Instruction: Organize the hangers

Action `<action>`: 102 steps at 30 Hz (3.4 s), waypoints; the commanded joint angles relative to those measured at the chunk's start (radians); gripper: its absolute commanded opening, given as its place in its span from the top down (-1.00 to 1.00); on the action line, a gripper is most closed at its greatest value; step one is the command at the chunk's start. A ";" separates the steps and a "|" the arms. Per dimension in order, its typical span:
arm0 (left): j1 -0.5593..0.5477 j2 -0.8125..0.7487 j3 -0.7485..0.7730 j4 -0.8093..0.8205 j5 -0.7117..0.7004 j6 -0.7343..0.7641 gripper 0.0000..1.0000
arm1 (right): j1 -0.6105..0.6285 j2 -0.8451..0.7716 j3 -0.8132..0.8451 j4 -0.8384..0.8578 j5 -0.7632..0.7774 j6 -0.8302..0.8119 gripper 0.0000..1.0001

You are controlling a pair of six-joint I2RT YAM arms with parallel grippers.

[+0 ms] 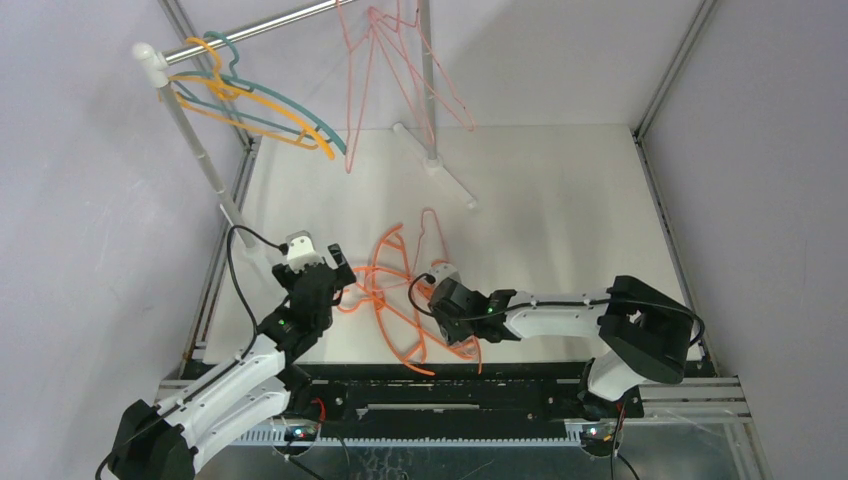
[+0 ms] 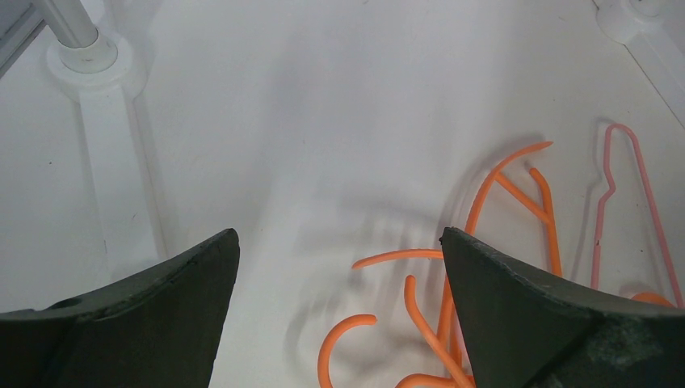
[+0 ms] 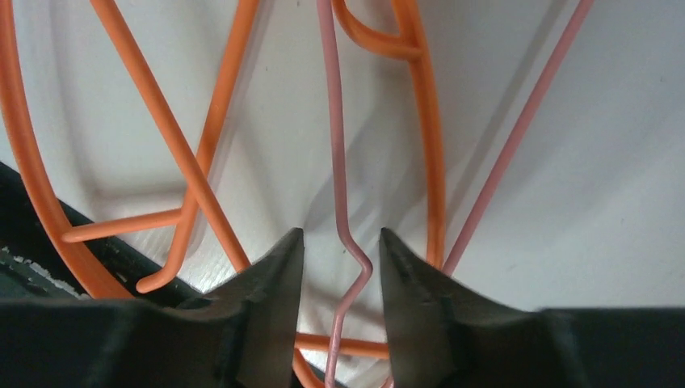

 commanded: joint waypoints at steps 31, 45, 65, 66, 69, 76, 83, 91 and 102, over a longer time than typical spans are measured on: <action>0.004 -0.032 0.021 0.025 -0.019 -0.009 -0.99 | -0.389 -0.500 0.048 0.199 -0.807 0.151 1.00; 0.004 -0.043 0.020 0.022 -0.021 -0.006 -0.99 | -0.442 -0.374 0.211 0.356 -1.102 0.359 1.00; 0.003 -0.074 0.020 0.012 -0.026 -0.002 -0.99 | -0.547 0.062 0.607 0.893 -1.218 0.738 1.00; 0.004 -0.076 0.020 0.009 -0.027 -0.002 -0.99 | -0.547 0.085 0.628 0.919 -1.225 0.763 1.00; 0.004 -0.078 0.020 0.010 -0.027 -0.002 -0.99 | -0.547 0.140 0.698 0.947 -1.233 0.790 1.00; 0.004 -0.074 0.021 0.012 -0.027 -0.001 -0.99 | -0.549 0.189 0.873 0.816 -1.211 0.706 1.00; 0.004 -0.075 0.023 0.012 -0.025 -0.001 -0.99 | -0.544 0.298 1.014 0.810 -1.213 0.739 1.00; 0.003 -0.084 0.022 0.007 -0.029 0.001 -0.99 | -0.541 0.385 1.075 0.859 -1.207 0.790 1.00; 0.004 -0.071 0.025 0.012 -0.020 -0.002 -0.99 | -0.546 0.293 0.948 0.856 -1.208 0.739 1.00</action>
